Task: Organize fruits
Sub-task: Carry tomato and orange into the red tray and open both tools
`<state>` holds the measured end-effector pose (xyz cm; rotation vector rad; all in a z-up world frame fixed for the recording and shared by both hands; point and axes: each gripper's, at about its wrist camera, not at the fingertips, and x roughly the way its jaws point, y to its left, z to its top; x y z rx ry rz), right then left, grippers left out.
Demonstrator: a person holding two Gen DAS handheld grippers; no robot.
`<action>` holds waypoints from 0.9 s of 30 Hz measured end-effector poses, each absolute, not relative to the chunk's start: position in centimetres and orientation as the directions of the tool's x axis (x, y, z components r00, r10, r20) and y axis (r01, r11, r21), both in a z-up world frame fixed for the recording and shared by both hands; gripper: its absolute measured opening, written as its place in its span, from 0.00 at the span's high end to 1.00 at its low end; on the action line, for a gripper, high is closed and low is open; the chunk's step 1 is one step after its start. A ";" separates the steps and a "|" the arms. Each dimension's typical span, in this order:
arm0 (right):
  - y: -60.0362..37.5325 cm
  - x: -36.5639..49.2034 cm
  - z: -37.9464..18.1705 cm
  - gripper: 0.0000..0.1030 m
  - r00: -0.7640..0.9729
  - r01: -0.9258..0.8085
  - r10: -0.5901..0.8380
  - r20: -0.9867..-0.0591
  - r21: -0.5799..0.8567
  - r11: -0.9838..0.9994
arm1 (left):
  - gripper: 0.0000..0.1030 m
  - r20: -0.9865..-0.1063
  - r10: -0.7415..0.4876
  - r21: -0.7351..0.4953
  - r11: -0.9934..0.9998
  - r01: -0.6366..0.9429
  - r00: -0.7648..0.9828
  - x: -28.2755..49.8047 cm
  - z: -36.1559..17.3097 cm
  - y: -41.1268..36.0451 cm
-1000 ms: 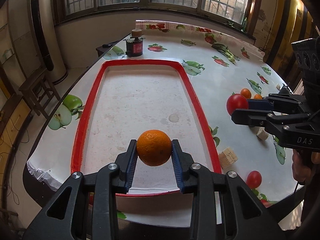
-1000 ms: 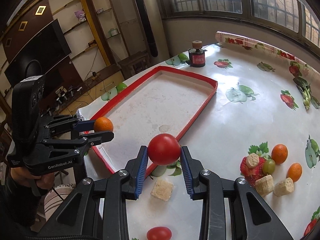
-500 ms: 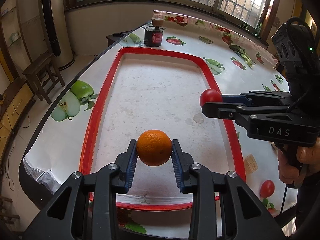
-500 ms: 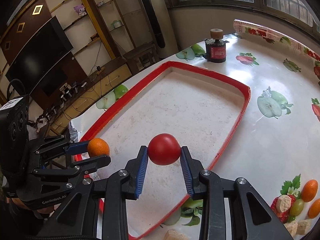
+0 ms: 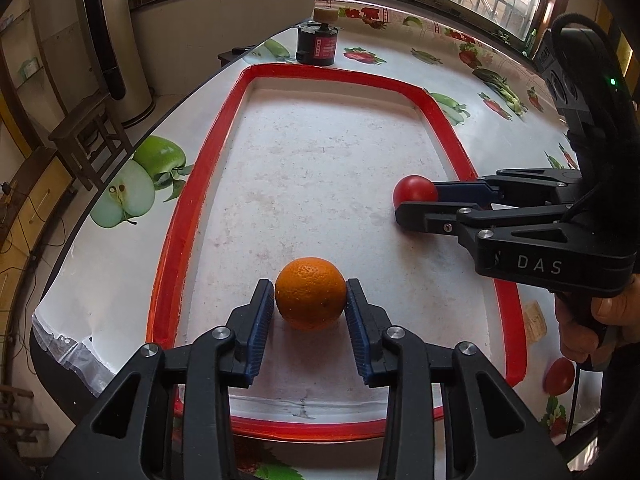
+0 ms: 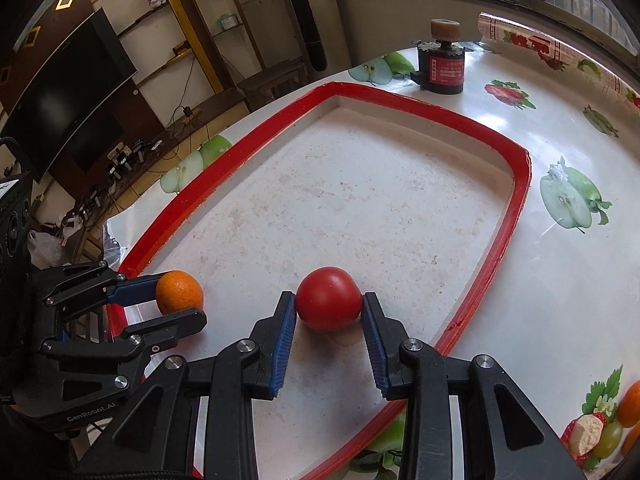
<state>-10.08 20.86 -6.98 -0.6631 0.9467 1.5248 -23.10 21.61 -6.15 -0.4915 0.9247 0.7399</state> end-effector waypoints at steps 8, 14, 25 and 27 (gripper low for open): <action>20.1 -10.0 -5.8 0.41 -0.176 -0.980 0.549 -0.817 0.200 -0.016 | 0.48 -0.842 0.395 -0.039 0.635 -0.771 0.367 -23.8 -5.4 21.4; 18.3 -9.7 -3.9 0.41 -0.178 -0.978 0.586 -0.790 0.210 -0.014 | 0.48 -0.829 0.416 -0.033 0.630 -0.776 0.374 -24.1 -4.3 20.9; 13.4 -8.6 -1.1 0.41 -0.152 -0.977 0.643 -0.750 0.211 0.015 | 0.48 -0.806 0.431 -0.040 0.644 -0.764 0.406 -24.2 -2.6 19.0; 12.5 -8.2 -0.9 0.41 -0.145 -0.977 0.651 -0.745 0.213 0.026 | 0.48 -0.802 0.432 -0.040 0.649 -0.760 0.411 -24.1 -2.3 18.6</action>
